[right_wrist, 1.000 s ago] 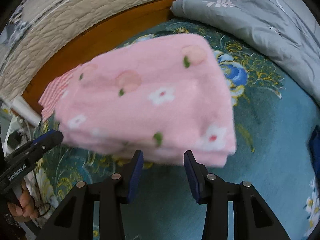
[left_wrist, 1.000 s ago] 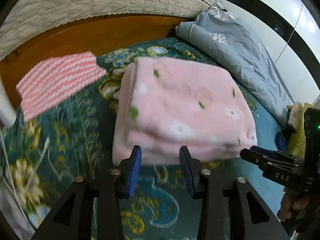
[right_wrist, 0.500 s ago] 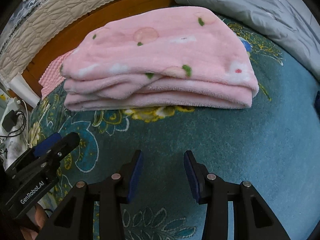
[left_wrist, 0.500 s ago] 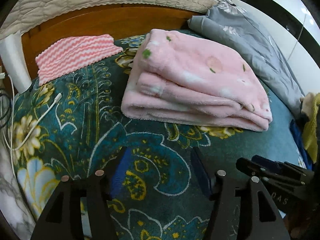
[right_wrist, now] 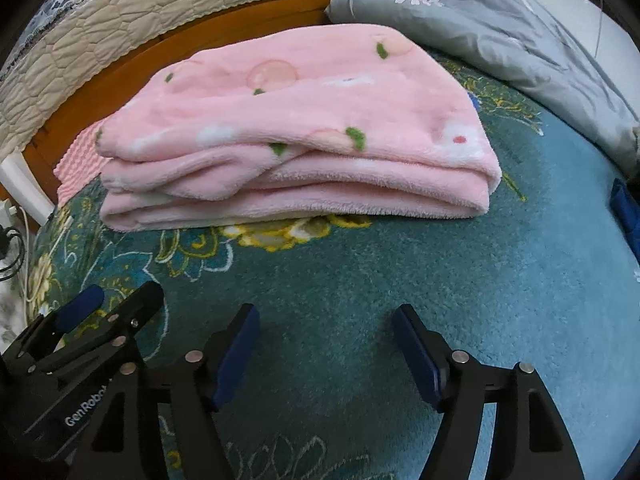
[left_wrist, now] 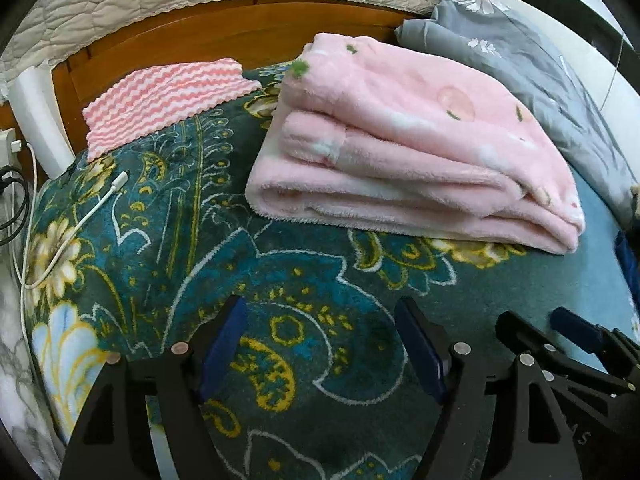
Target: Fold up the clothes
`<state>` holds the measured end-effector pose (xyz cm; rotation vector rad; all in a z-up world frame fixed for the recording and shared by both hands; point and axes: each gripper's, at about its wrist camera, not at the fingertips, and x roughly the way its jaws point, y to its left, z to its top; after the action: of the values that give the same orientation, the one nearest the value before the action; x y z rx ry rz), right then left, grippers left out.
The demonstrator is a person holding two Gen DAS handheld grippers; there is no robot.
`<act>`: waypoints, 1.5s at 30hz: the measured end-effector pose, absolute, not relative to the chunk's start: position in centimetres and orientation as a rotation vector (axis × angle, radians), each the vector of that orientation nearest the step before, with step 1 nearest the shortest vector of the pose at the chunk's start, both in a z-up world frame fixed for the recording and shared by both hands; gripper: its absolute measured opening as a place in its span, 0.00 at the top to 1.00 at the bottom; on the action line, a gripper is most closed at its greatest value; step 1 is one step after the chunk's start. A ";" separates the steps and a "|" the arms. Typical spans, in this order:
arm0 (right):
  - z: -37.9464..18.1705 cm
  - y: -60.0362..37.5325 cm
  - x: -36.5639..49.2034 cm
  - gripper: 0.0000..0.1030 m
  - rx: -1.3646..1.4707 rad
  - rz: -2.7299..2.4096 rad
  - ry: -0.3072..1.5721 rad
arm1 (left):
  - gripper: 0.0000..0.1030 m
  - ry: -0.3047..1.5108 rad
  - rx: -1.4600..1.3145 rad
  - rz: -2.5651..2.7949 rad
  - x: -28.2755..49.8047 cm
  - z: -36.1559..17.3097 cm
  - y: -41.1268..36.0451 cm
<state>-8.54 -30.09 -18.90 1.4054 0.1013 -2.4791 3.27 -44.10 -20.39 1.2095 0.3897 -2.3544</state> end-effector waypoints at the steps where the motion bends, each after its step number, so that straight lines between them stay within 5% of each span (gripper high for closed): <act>1: -19.0 -30.1 -8.5 0.28 1.398 -2.490 0.105 | 0.25 0.377 1.204 -2.352 3.3 -20.4 -44.0; 45: -20.3 -29.6 -6.5 0.21 1.262 -2.582 0.023 | 0.23 0.316 1.161 -2.339 3.5 -21.2 -43.4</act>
<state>-6.50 -29.56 -20.27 1.2619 0.0231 -2.5824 3.51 -43.44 -21.23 1.1612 0.3158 -2.3393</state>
